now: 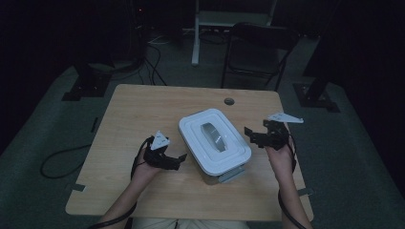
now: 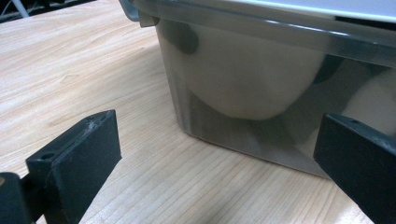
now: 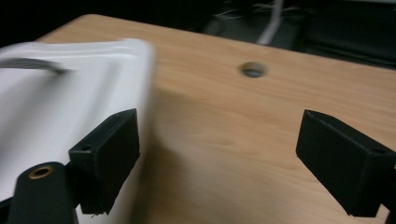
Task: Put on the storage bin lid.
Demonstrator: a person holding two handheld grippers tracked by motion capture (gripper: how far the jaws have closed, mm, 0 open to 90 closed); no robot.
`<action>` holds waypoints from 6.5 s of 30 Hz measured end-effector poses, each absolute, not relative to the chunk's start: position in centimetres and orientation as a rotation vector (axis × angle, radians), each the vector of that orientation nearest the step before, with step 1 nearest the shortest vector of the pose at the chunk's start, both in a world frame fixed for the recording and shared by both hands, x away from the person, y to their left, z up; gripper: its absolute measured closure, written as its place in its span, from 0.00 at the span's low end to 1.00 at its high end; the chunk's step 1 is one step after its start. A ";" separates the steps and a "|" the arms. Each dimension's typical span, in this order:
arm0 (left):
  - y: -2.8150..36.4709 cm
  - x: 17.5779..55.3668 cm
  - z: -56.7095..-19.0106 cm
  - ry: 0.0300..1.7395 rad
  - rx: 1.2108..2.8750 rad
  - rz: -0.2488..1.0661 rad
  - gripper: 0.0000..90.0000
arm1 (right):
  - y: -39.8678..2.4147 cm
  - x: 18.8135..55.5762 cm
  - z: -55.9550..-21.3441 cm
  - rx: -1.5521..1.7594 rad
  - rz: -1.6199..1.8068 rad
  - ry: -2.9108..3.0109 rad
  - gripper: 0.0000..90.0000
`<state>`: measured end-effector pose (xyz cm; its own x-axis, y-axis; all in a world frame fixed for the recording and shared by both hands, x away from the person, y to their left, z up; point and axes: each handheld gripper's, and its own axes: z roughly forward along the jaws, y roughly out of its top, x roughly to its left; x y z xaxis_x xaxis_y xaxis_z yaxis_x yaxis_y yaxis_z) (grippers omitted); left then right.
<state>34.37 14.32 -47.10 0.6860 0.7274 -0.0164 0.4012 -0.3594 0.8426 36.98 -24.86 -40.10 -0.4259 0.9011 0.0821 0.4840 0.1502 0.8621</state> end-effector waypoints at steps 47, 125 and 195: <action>14.6 38.0 -48.5 0.992 1.987 0.475 0.01 | -22.0 34.8 -50.3 1.253 1.218 2.250 0.16; 12.3 35.9 -42.1 0.862 1.963 0.383 0.02 | -19.7 36.6 -41.5 1.269 1.218 2.214 0.13; 11.3 35.1 -41.9 0.803 2.055 0.498 0.03 | -18.8 35.4 -42.1 1.216 1.202 2.155 0.13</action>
<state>35.06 11.35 -41.88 0.7140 0.6981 0.0541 0.3586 -0.4310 0.8280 35.44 -18.79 -42.09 -0.5487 0.8328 0.0735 0.5000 0.2564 0.8272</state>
